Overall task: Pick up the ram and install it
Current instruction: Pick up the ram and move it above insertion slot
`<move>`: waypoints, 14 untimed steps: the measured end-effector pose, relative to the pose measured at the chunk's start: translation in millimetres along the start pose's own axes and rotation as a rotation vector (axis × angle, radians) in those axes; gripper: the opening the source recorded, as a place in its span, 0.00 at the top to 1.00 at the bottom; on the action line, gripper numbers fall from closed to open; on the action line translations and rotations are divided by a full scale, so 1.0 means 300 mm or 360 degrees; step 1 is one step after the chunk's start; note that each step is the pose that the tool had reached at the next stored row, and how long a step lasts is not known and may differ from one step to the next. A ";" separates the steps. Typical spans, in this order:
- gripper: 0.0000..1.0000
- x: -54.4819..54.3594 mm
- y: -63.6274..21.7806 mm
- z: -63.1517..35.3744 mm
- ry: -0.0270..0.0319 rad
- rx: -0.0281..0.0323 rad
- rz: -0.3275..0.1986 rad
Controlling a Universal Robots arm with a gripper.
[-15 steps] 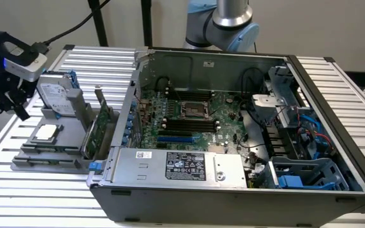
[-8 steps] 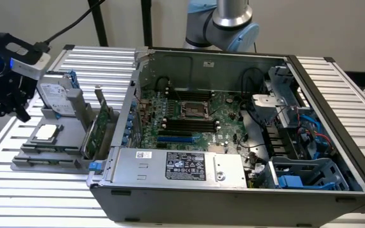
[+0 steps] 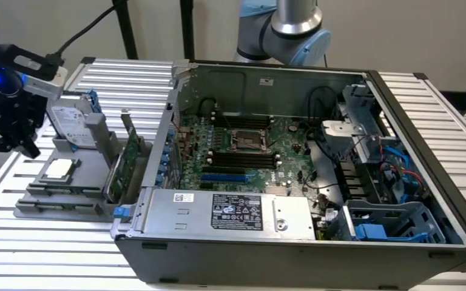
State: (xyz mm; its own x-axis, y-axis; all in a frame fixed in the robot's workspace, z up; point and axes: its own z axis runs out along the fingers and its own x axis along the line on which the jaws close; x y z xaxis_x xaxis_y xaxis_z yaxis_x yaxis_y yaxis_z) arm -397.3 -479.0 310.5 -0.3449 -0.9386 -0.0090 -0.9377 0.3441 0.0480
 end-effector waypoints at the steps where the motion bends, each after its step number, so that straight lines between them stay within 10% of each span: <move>1: 1.00 0.000 0.000 0.002 0.00014 -0.00002 -0.0028; 14: 1.00 0.007 -0.004 0.039 0.00147 -0.00028 -0.0303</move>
State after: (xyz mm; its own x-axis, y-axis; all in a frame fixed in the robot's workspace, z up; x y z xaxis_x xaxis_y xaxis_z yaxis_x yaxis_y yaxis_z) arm -397.4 -481.0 298.9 -0.1605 -0.9870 -0.0089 -0.9860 0.1599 0.0480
